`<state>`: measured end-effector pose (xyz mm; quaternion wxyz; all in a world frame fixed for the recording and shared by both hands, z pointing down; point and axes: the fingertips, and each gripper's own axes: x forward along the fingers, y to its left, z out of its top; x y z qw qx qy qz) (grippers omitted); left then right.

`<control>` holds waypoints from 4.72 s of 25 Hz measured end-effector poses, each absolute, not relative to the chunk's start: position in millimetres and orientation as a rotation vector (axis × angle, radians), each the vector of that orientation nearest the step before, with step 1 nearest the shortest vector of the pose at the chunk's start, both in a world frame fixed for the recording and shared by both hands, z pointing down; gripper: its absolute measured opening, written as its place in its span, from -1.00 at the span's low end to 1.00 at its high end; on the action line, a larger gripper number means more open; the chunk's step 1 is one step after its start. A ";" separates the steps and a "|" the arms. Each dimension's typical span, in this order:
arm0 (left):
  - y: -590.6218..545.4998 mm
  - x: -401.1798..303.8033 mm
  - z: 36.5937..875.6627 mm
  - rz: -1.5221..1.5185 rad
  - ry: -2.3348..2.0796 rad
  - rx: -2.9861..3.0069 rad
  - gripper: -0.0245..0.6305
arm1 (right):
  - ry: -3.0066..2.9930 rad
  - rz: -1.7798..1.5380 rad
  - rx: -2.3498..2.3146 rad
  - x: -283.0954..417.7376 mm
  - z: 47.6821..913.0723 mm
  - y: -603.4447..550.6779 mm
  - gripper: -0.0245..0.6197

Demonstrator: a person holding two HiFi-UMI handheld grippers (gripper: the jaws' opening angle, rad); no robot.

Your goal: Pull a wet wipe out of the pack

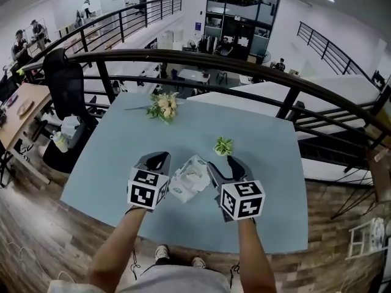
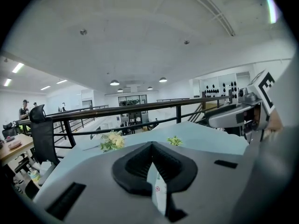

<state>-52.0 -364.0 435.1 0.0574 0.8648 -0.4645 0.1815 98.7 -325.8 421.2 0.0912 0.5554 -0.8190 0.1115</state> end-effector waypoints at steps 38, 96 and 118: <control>-372.1 -63.2 488.7 0.622 -1.267 2.607 -0.94 | -2.253 0.580 1.455 55.3 535.2 -339.7 -0.13; -351.3 -64.4 515.2 0.730 -1.199 2.584 -0.95 | -2.169 0.711 1.341 41.3 591.6 -332.6 -0.90; -348.0 -62.6 490.1 0.686 -1.246 2.616 -0.95 | -2.251 0.624 1.402 42.3 543.4 -336.5 -0.91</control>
